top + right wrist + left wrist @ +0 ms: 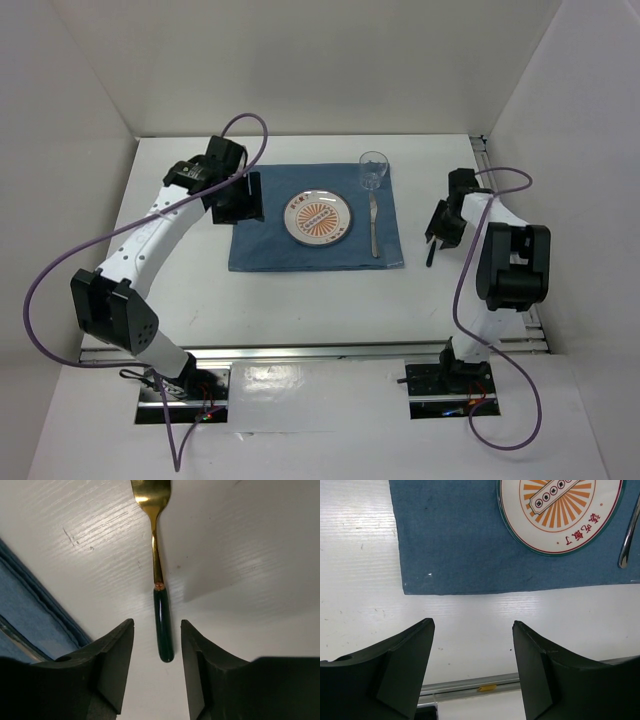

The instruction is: Set the dinner table for one person

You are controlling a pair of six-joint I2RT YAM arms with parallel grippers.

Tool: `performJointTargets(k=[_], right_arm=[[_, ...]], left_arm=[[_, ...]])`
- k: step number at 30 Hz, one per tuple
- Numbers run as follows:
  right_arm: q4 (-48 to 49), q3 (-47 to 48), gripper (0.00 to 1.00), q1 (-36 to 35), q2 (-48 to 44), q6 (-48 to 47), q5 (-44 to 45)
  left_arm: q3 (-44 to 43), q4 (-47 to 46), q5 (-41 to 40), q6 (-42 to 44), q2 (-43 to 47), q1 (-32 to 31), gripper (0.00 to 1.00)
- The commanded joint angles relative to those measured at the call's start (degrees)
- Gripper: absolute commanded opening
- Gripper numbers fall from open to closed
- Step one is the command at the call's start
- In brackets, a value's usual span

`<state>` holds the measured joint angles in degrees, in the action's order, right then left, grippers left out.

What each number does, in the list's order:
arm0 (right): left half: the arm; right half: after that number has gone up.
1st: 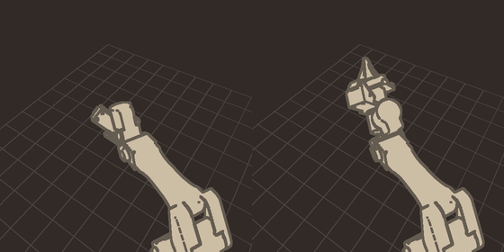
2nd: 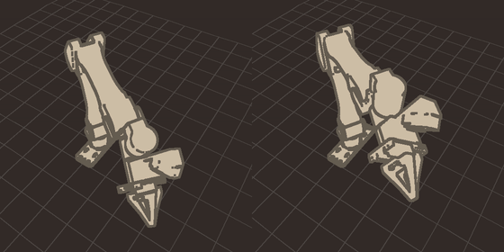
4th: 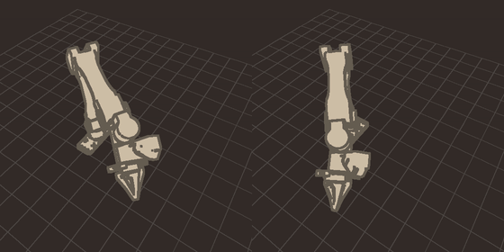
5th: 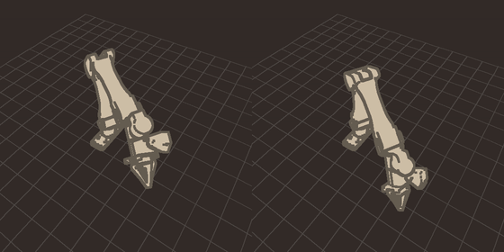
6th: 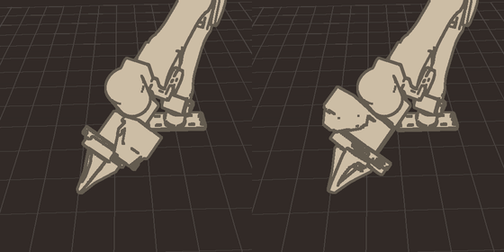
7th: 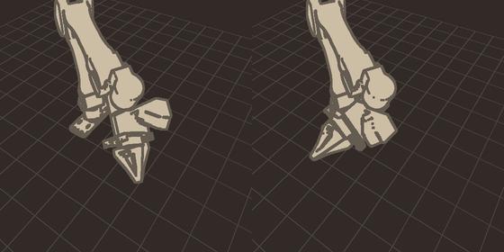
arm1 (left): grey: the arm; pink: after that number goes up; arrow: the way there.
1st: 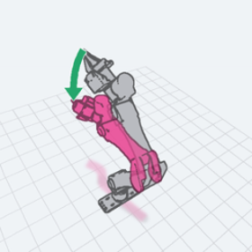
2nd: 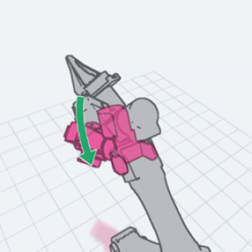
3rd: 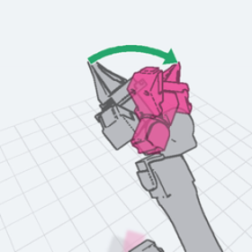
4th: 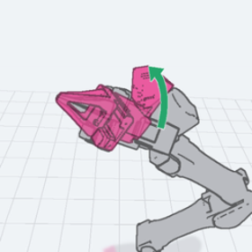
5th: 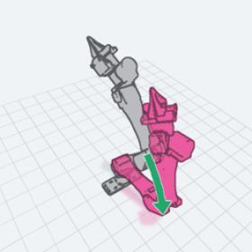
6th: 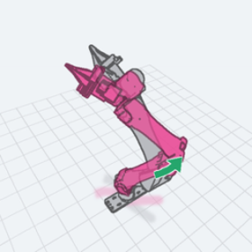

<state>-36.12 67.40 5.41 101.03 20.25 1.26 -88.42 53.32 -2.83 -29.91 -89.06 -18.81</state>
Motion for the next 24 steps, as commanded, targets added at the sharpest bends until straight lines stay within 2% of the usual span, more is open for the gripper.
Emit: performJointTargets(k=[1,9,12,14,17,22,24], right_arm=[[3.77,-1.04,0.49,0.3,1.53,-0.56,-0.73],[5.53,-3.76,0.37,0.3,3.29,-0.56,-1.26],[5.53,-3.76,0.18,0.3,3.29,-0.56,-1.26],[3.79,-2.63,0.01,0.3,2.07,-0.56,0.32],[1.5,0.97,0.0,-2.15,-2.49,-0.56,1.64],[-8.51,14.58,0.0,-10.49,-9.19,-1.18,3.24],[-11.94,19.33,0.0,-13.92,-9.72,-0.48,2.18]], left_arm=[[-2.02,0.91,-1.48,1.35,-0.42,0.0,0.77],[-4.03,1.44,-0.95,1.35,-0.94,0.0,0.77],[-5.87,2.14,-0.95,1.35,-0.94,0.0,0.77],[-7.89,3.54,-0.34,1.96,-0.94,0.0,0.77],[-11.15,5.56,0.19,1.96,-1.47,0.0,0.77],[-17.92,9.17,0.72,1.44,0.36,1.93,0.77],[-19.06,9.17,3.08,-0.14,1.42,4.99,0.77]])
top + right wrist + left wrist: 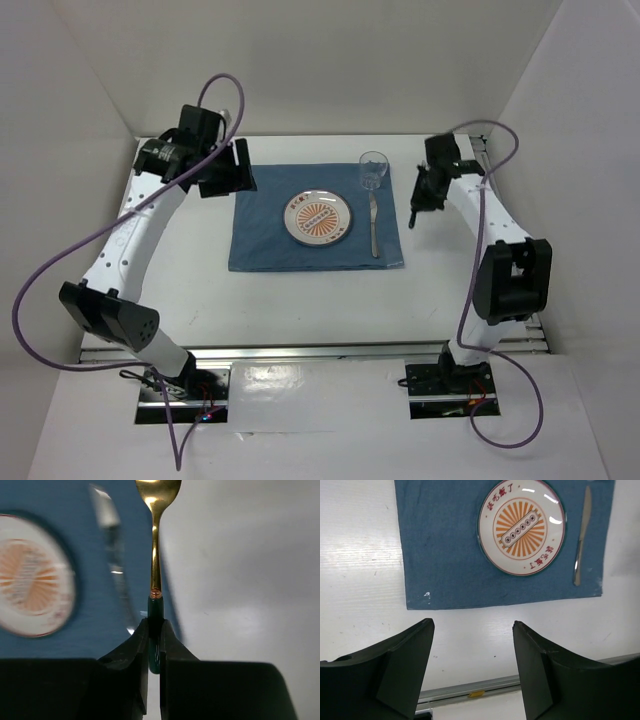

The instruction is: Set the dinner table for one person

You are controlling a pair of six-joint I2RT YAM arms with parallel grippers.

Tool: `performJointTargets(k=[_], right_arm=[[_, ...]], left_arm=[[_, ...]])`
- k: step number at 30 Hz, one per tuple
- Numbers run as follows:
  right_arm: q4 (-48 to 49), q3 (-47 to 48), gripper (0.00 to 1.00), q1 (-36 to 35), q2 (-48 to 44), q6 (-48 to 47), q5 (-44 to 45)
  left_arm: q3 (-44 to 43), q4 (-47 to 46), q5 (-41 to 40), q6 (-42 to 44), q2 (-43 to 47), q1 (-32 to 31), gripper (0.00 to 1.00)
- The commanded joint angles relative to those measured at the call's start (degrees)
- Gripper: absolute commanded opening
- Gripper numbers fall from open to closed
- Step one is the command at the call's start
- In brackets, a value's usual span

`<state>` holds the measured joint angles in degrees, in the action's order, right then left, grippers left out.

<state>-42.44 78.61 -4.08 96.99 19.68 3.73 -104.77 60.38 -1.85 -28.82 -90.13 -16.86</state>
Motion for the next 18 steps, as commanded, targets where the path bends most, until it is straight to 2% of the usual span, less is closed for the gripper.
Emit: performJointTargets(k=[1,8,10,14,18], right_arm=[[-6.6,12.75,0.0,-8.28,-4.89,1.14,-0.82],[-7.31,31.68,0.0,-24.12,5.83,4.4,-2.33],[-5.73,37.19,0.0,-28.33,10.99,5.01,-2.32],[-2.75,43.54,0.0,-33.43,18.57,6.95,-0.66],[1.82,45.23,0.0,-36.0,23.94,11.07,0.49]], left_arm=[[-2.72,0.98,5.07,-1.85,3.28,3.93,0.79],[-2.72,-1.39,5.1,-4.32,9.08,6.4,0.79],[1.31,-3.07,5.1,-5.63,11.81,6.4,0.79],[4.75,-5.01,5.1,-6.87,14.8,6.4,0.79],[5.28,-5.79,1.33,-8.01,17.96,6.93,0.79]])
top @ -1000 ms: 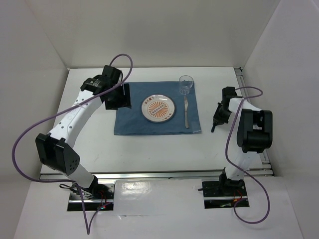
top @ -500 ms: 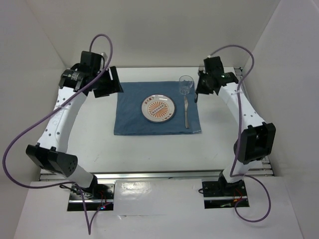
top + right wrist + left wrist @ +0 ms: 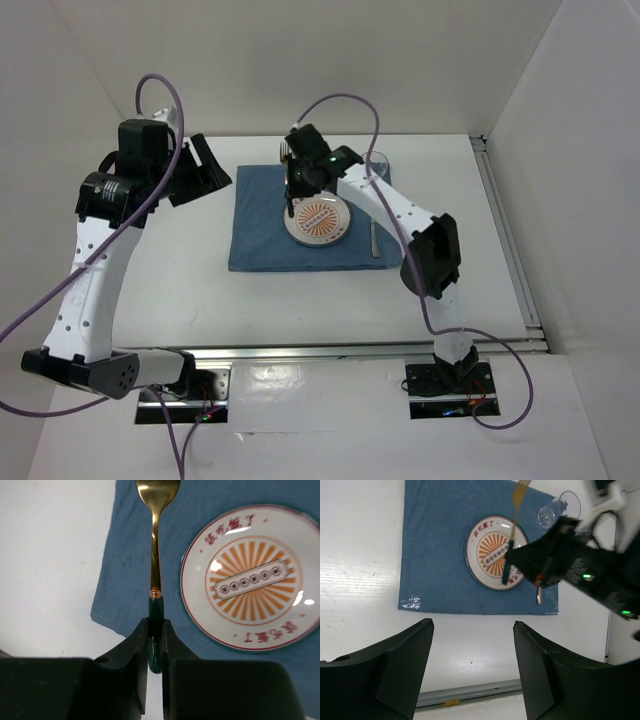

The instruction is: Set the dinner table for one person

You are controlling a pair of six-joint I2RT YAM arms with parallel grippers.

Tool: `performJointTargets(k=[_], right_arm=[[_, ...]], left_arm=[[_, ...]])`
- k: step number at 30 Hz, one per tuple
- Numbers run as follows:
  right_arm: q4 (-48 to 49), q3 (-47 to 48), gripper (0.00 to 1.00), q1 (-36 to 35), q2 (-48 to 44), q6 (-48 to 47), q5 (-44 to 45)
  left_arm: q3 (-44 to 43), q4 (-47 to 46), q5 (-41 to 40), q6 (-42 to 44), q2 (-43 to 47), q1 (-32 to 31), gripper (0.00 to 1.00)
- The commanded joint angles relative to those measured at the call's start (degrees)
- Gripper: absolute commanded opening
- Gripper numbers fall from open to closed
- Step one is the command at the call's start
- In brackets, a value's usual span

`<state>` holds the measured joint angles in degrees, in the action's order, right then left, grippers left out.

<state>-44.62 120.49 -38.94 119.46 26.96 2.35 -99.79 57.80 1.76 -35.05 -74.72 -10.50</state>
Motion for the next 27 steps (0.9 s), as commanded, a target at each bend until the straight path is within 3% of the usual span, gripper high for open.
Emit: performJointTargets(k=[1,11,27], right_arm=[[4.02,5.18,0.0,-1.66,3.74,6.59,1.87],[4.37,13.02,0.0,-4.92,17.72,13.63,2.57],[5.86,12.05,0.0,-4.39,24.51,15.93,-1.29]], left_arm=[[0.82,-3.92,-2.81,-1.78,3.17,0.57,0.79],[-0.5,-2.25,-3.96,-0.11,2.38,0.57,0.79],[1.61,-2.25,-4.57,0.95,2.38,1.63,0.79]])
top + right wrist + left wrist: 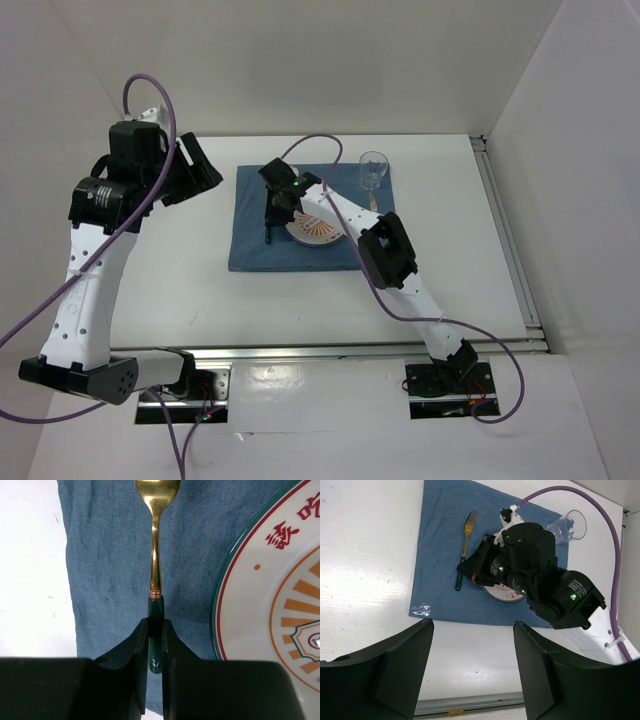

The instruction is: Set the dinner table for one person

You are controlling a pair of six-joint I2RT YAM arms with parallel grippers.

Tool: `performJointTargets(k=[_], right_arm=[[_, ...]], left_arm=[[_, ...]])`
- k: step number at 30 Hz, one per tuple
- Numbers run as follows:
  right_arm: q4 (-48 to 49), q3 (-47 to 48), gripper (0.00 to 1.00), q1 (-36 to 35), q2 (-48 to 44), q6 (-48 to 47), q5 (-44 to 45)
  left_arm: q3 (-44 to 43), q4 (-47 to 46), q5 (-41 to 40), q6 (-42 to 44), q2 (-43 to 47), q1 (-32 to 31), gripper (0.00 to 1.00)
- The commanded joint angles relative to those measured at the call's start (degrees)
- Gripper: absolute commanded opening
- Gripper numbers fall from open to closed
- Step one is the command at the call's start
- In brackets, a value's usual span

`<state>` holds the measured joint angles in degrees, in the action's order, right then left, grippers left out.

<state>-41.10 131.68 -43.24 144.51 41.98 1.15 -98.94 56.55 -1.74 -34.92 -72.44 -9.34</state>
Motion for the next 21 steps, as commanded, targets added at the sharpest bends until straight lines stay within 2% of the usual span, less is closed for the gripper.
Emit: performJointTargets(k=[1,5,12,13,14,18,21], right_arm=[[2.34,0.86,0.0,-0.09,0.07,0.91,-0.09],[2.34,1.39,0.01,-0.09,1.48,0.91,-1.32],[2.34,1.39,0.22,-0.09,2.01,1.44,-1.85],[2.34,1.39,0.27,-0.09,2.01,1.44,-1.85],[2.34,1.39,0.38,-0.09,2.01,1.44,-1.85],[3.48,0.77,0.45,-0.09,1.39,0.22,-2.9],[3.48,0.77,0.45,-0.09,0.78,0.21,-2.91]], left_arm=[[0.76,-1.01,-1.07,1.34,0.11,0.47,0.79],[0.76,-1.01,-1.07,1.34,0.11,0.99,0.79],[0.76,-1.01,-1.07,1.87,0.64,1.52,0.79],[0.76,-1.01,-1.07,1.87,0.64,1.52,0.79],[0.76,-1.01,-1.07,1.87,1.16,1.52,0.79],[1.29,-1.01,-1.07,1.87,1.17,1.52,0.79],[1.29,-1.01,-1.07,1.87,1.17,1.52,0.79]])
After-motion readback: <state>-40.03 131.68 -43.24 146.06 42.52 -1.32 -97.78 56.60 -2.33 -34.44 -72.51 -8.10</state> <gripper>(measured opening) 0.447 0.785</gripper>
